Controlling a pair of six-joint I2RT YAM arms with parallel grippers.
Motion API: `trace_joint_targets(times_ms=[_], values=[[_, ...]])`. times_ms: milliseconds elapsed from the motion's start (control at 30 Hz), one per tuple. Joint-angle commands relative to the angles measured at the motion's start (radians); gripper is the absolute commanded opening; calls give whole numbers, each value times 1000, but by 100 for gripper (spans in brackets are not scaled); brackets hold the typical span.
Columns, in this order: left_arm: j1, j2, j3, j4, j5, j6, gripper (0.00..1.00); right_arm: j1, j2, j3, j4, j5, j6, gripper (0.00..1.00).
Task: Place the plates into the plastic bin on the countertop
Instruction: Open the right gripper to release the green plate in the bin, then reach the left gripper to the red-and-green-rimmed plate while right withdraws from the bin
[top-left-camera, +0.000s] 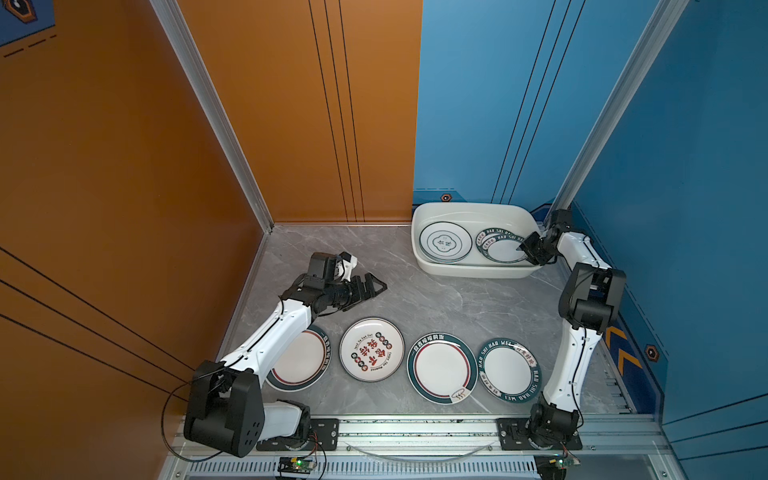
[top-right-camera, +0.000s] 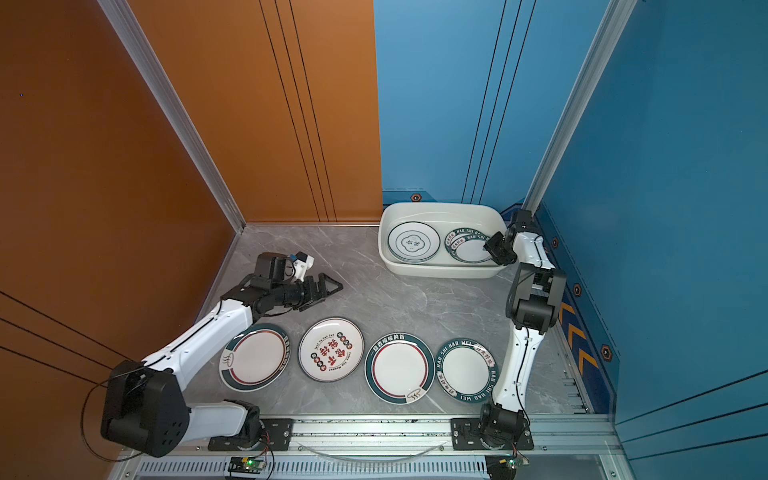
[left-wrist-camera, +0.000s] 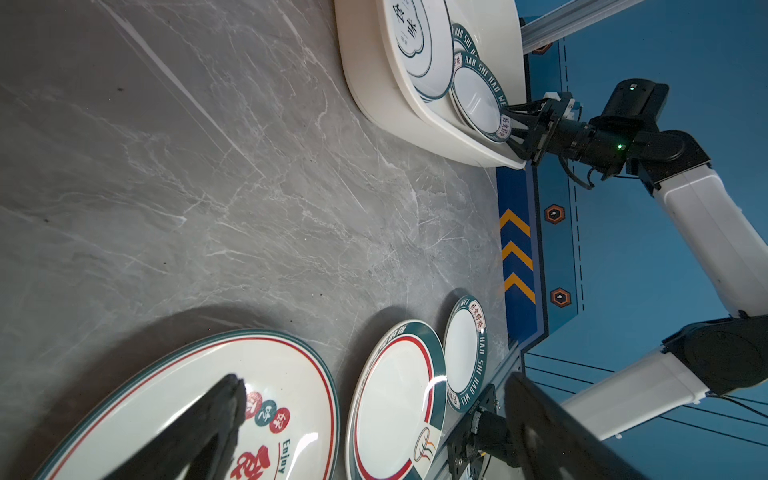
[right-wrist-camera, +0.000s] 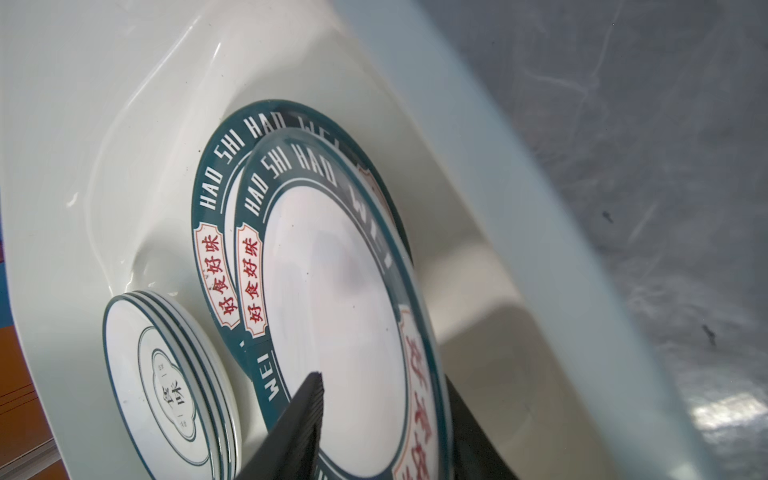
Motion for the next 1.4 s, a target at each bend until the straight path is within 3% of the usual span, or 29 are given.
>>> trace_joint_targets(times_ms=[0, 633, 900, 1000, 1267, 1367], values=[[-12, 13, 31, -29, 16, 39, 99, 11, 29, 43, -72, 57, -32, 45], [-69, 40, 84, -121, 6, 126, 99, 60, 98, 175, -189, 183, -91, 46], [-171, 109, 187, -217, 15, 227, 99, 64, -13, 159, -187, 237, -125, 46], [-224, 158, 230, -261, 27, 281, 99, 66, -83, 148, -175, 204, -134, 47], [-344, 316, 320, -345, 36, 433, 98, 95, -267, -26, -83, -68, -161, 49], [-371, 390, 369, -394, 10, 497, 96, 120, -331, -113, -74, -88, -191, 49]])
